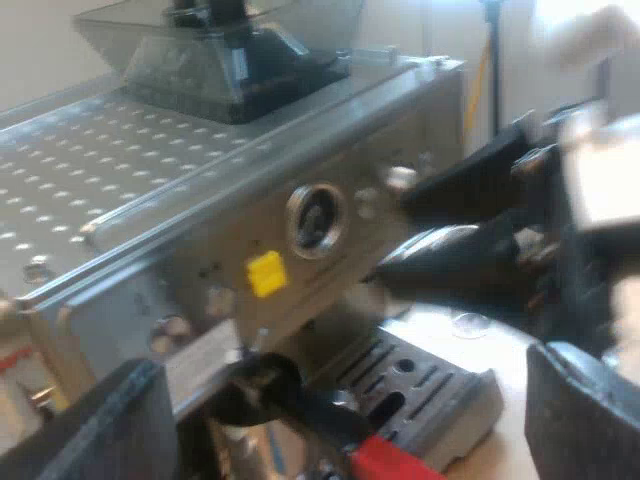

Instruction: Place mug into machine

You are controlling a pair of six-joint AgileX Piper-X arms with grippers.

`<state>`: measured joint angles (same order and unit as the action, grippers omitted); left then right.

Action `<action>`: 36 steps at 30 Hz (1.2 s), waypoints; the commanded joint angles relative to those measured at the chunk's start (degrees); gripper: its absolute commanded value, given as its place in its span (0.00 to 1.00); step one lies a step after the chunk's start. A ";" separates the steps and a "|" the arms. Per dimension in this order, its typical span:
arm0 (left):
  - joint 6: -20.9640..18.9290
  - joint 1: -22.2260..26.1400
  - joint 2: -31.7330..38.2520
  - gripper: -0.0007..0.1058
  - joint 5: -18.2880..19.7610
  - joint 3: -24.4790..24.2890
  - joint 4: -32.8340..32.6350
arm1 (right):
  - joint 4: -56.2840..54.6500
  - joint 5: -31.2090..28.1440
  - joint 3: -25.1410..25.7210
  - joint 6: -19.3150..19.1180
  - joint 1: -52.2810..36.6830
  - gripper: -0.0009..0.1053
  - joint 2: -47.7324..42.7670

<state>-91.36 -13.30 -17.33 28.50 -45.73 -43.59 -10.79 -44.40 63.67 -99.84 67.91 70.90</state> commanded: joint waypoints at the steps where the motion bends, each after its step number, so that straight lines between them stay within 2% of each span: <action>1: -2.08 1.47 -3.31 0.70 -2.25 -2.50 -0.31 | -3.77 1.44 0.45 -0.18 -1.75 0.53 -4.46; 9: -2.22 10.31 -9.65 0.70 -2.37 -8.10 -0.31 | -20.54 4.02 2.87 -0.30 -9.48 0.53 -16.09; 14: -1.32 14.14 -10.46 0.70 -2.18 -9.32 -0.31 | -27.67 11.81 2.99 3.07 -18.36 0.53 -21.90; 15: 0.00 14.78 -10.46 0.70 -2.18 -9.58 -0.31 | -29.26 13.92 2.99 3.86 -20.72 0.53 -22.90; 16: 0.17 14.84 -10.46 0.70 -2.18 -9.68 -0.31 | -32.95 17.45 2.99 4.72 -25.83 0.53 -24.72; 21: 0.16 14.82 -10.46 0.70 -3.14 -9.64 -0.83 | -40.15 26.58 2.84 4.47 -42.95 0.53 -27.80; 23: 0.16 14.82 -10.46 0.70 -3.04 -9.64 -2.70 | -41.85 33.73 2.70 4.48 -51.45 0.53 -28.42; 29: 0.31 14.82 -10.46 0.70 -3.04 -9.64 -5.40 | -41.96 43.97 1.66 2.82 -64.15 0.53 -28.41; 31: 0.31 14.82 -10.46 0.70 -4.43 -9.64 -7.42 | -42.28 46.61 1.26 1.75 -68.00 0.53 -28.57; 32: 0.31 14.82 -10.46 0.70 -5.48 -9.64 -7.92 | -42.39 49.39 0.38 0.03 -72.06 0.53 -29.70; 34: 0.31 14.82 -10.46 0.70 -6.70 -9.64 -8.61 | -42.42 49.46 -0.19 -0.82 -73.18 0.53 -31.26; 36: 0.31 14.82 -10.14 0.70 -7.35 -9.64 -9.44 | -42.41 49.46 -1.69 -3.50 -73.48 0.53 -34.68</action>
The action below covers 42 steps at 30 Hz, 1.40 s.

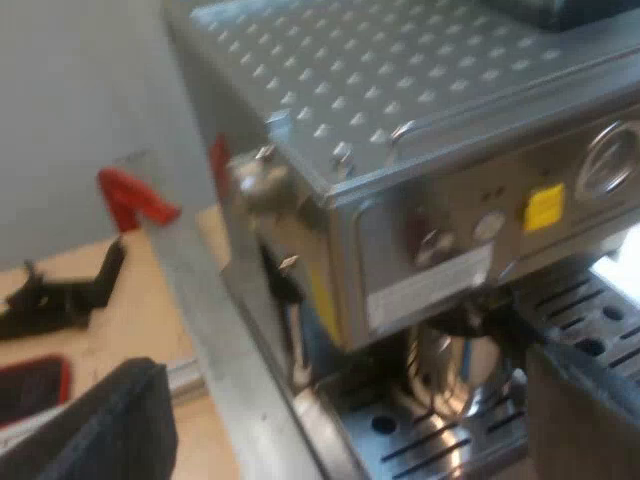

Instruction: Place mug into machine

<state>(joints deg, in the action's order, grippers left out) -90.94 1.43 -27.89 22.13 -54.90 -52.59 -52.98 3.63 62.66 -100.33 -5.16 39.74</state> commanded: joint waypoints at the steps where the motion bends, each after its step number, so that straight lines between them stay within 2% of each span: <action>1: -0.12 0.08 0.74 0.70 -0.97 -0.48 -0.83 | -0.22 1.42 -1.14 -3.30 -0.41 0.53 -4.52; 13: -0.12 0.08 11.69 0.70 -0.86 -0.31 -6.93 | -1.94 -0.53 -10.63 -4.05 -0.41 0.53 -27.11; 21: -0.12 0.08 19.71 0.70 -0.86 -0.06 -14.87 | -4.34 -0.38 -16.44 -4.05 -0.41 0.53 -38.14; 26: -0.12 0.08 23.64 0.70 -0.86 1.39 -19.14 | -8.62 -0.38 -17.96 -4.05 -0.41 0.53 -41.90; 31: -0.12 0.08 29.66 0.70 -0.86 5.60 -24.84 | -12.36 0.73 -18.31 -6.55 -0.29 0.53 -42.84; 33: 1.33 0.08 31.81 0.70 -0.86 6.94 -26.05 | -12.37 0.93 -18.30 -6.69 -0.29 0.53 -42.84; 35: 6.03 0.08 34.60 0.70 -0.97 8.37 -27.50 | -12.37 1.15 -18.30 -6.69 -0.29 0.53 -42.84; 37: 6.87 0.08 36.58 0.70 -0.97 8.95 -27.85 | -12.37 1.55 -18.30 -6.69 -0.29 0.53 -42.84; 42: 4.79 0.30 36.69 0.70 -0.84 9.24 -30.33 | -12.37 1.77 -18.30 -6.69 -0.29 0.53 -42.84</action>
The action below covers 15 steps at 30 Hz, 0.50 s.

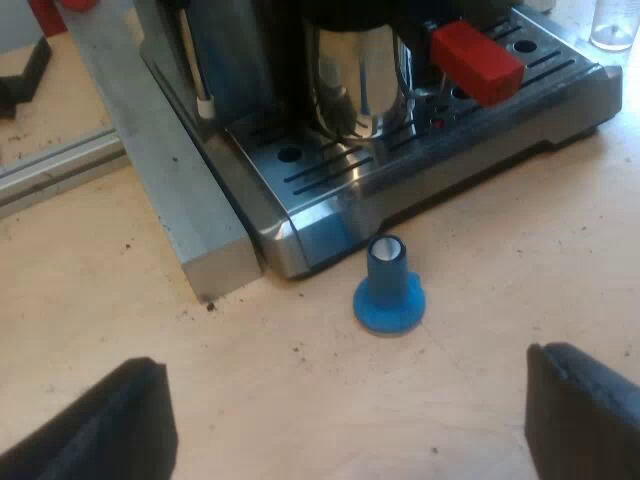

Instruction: Place mug into machine

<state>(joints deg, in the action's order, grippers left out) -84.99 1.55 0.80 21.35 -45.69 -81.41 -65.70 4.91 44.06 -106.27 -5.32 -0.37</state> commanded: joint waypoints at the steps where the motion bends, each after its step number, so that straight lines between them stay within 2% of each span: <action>1: -1.23 0.18 7.99 0.70 0.03 0.01 -1.33 | 0.35 0.50 0.29 -0.74 -0.13 0.53 -2.73; 4: -1.31 0.18 7.99 0.70 -0.62 0.01 1.19 | 0.86 1.36 0.29 -0.74 -0.13 0.53 -2.73; 6: -1.41 0.18 7.99 0.70 -0.88 0.01 3.00 | 2.46 5.08 0.29 -0.74 -0.13 0.53 -2.73; 10: -5.16 0.18 7.99 0.70 -3.40 0.12 12.29 | 7.42 9.40 -0.27 -1.88 -0.13 0.53 -2.47; 15: -10.38 0.18 7.89 0.70 -4.85 2.27 19.63 | 13.28 9.56 -3.72 -2.02 -0.13 0.53 -2.47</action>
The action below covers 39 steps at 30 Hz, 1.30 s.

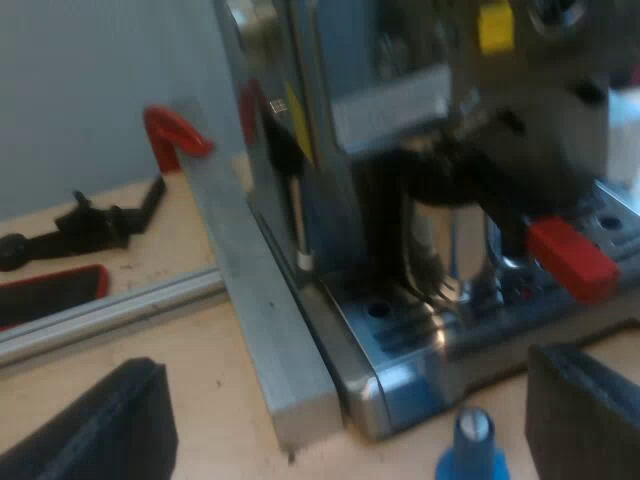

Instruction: Place mug into machine

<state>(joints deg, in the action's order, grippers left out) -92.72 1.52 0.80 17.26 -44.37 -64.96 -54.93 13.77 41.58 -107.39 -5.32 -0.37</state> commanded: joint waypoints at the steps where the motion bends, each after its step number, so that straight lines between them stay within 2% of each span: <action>1: -2.90 0.21 7.84 0.70 -0.87 1.92 3.85 | 2.87 0.70 -2.17 -0.78 -0.13 0.53 -2.47; 6: -2.89 0.21 7.86 0.70 -0.87 6.32 4.01 | 2.89 0.70 -4.47 -0.59 -0.13 0.53 -2.47; 8: -2.89 0.21 7.86 0.70 -0.87 8.83 4.02 | 2.89 0.70 -8.28 -0.38 -0.13 0.53 -2.47; 16: -1.80 0.21 7.78 0.70 -0.87 14.06 4.87 | 1.95 0.70 -12.81 0.92 -0.13 0.53 -2.43; 20: -1.80 0.21 7.78 0.70 -0.87 14.71 6.31 | 2.23 0.58 -14.62 0.92 -0.13 0.53 -2.43; 30: -1.80 0.21 7.78 0.70 -0.87 16.91 10.53 | 2.49 0.58 -14.77 0.92 -0.13 0.53 -2.43; 39: -1.80 0.21 7.78 0.70 -0.87 16.95 10.72 | 2.49 0.13 -14.77 0.92 -0.13 0.53 -2.43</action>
<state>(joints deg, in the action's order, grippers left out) -94.29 1.52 0.70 16.66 -27.28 -55.10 -52.95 13.72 26.40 -106.68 -5.32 -0.37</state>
